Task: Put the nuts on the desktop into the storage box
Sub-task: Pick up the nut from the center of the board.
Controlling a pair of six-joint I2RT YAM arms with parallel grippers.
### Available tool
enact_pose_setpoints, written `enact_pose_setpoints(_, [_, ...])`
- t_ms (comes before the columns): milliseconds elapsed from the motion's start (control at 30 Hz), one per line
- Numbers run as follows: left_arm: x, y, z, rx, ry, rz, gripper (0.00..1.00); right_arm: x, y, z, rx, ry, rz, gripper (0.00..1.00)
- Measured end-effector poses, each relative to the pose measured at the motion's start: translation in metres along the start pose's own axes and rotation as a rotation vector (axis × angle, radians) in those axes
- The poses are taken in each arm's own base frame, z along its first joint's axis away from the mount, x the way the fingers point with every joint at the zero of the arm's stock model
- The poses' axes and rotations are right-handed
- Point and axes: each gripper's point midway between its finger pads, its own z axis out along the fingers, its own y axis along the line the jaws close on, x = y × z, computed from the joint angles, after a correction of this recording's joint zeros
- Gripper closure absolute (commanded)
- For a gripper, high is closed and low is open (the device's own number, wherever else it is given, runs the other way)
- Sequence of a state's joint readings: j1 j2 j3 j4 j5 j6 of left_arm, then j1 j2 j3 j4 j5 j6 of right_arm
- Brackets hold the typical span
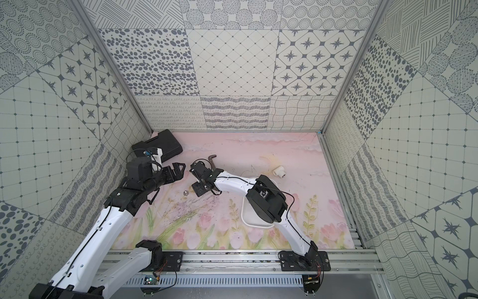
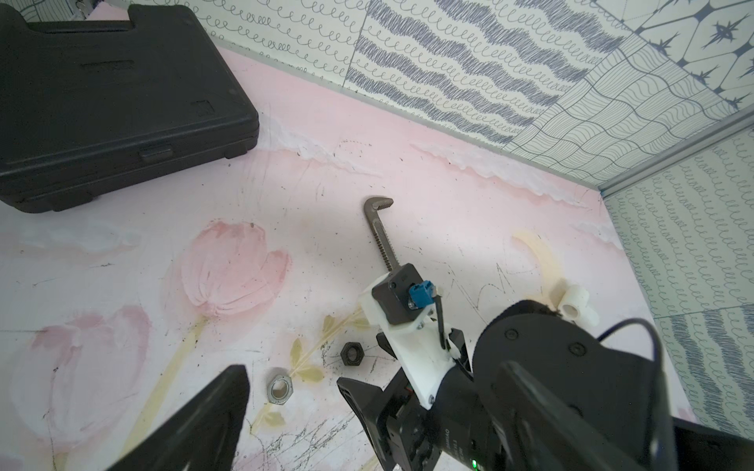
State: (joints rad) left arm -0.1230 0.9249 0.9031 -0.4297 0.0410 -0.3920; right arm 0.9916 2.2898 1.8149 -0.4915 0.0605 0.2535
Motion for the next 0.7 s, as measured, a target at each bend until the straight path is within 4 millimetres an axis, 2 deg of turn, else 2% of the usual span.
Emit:
enact_pose_setpoints(267, [0.0, 0.0, 0.0, 0.0, -0.001, 0.0, 0.01, -0.003, 0.0, 0.015, 0.009, -0.001, 0.0, 0.4])
enact_pose_setpoints(433, [0.0, 0.0, 0.0, 0.0, -0.001, 0.0, 0.01, -0.001, 0.0, 0.024, 0.014, 0.012, -0.009, 0.55])
enact_pose_setpoints(567, [0.0, 0.0, 0.0, 0.0, -0.001, 0.0, 0.01, 0.0, 0.0, 0.023, 0.018, 0.02, -0.017, 0.68])
enact_pose_setpoints(700, [0.0, 0.0, 0.0, 0.0, 0.0, 0.0, 0.01, 0.002, -0.001, 0.023, 0.025, 0.025, -0.026, 0.76])
